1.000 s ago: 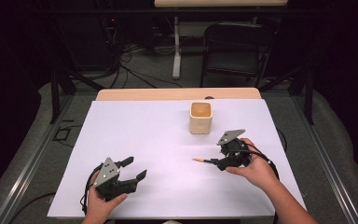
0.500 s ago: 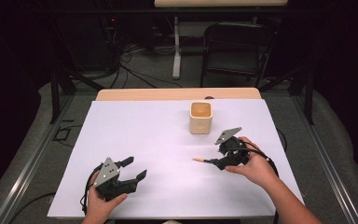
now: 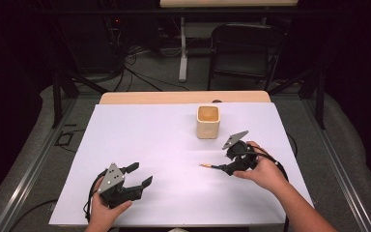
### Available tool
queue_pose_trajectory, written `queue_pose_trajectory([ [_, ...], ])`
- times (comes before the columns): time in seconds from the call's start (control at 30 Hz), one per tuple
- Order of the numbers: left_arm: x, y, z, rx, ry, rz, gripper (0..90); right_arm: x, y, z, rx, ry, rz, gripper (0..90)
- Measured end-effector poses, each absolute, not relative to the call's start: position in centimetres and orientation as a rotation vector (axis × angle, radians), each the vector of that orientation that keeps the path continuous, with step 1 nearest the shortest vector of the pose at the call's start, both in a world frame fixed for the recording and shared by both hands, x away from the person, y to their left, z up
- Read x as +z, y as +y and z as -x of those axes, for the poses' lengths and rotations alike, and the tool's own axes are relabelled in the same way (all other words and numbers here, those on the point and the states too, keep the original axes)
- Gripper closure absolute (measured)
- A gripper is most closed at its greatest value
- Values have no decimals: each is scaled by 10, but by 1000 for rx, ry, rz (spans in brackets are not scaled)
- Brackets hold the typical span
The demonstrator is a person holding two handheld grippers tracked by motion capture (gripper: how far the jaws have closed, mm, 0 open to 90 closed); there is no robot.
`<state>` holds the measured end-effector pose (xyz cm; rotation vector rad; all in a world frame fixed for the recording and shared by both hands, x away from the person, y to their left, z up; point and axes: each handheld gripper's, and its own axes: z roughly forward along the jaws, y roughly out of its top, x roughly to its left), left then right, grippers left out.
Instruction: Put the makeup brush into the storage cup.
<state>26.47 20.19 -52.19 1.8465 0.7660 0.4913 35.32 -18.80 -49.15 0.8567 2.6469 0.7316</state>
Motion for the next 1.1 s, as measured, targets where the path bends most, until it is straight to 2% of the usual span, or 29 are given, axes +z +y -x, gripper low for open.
queue_pose_trajectory([
  [1.1, -522, 201, -265, 493, 763, -1859, 307, -489, -171, -367, 507, 2750, -760, 447],
])
